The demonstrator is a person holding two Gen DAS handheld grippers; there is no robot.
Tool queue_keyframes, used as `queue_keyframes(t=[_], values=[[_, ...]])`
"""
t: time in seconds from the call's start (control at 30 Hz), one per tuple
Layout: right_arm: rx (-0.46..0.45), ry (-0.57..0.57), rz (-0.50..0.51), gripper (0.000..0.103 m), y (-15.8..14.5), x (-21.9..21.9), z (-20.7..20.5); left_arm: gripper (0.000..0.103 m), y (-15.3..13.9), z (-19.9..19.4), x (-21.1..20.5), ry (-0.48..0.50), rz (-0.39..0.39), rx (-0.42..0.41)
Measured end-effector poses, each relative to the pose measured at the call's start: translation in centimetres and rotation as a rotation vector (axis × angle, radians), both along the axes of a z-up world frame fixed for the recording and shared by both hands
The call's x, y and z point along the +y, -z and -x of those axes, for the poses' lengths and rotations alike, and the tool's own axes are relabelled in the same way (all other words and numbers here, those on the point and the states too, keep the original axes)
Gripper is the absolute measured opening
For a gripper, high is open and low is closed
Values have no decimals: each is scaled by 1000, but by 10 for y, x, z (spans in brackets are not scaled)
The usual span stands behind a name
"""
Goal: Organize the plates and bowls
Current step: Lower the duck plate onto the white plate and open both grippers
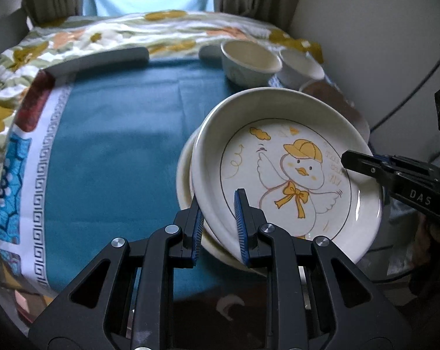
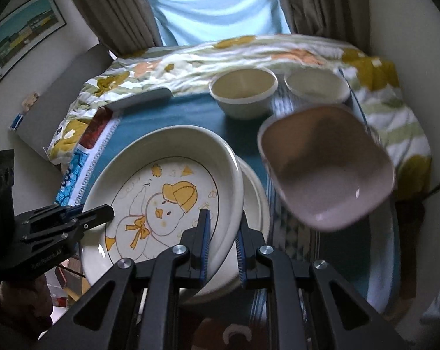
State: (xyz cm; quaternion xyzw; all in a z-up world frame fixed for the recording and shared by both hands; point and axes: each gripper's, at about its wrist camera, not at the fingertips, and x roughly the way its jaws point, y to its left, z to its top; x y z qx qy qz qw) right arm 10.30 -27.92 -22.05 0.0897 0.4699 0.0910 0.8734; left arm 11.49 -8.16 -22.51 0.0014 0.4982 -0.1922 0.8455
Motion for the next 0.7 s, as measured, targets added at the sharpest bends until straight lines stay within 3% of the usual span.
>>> queue_keyframes(t=[0.33, 0.7], values=[[9, 38, 54, 15, 26, -8, 3, 18, 34, -8, -18, 49, -28, 48], [22, 49, 72, 15, 33, -5, 0, 19, 41, -24, -35, 80, -152, 51]])
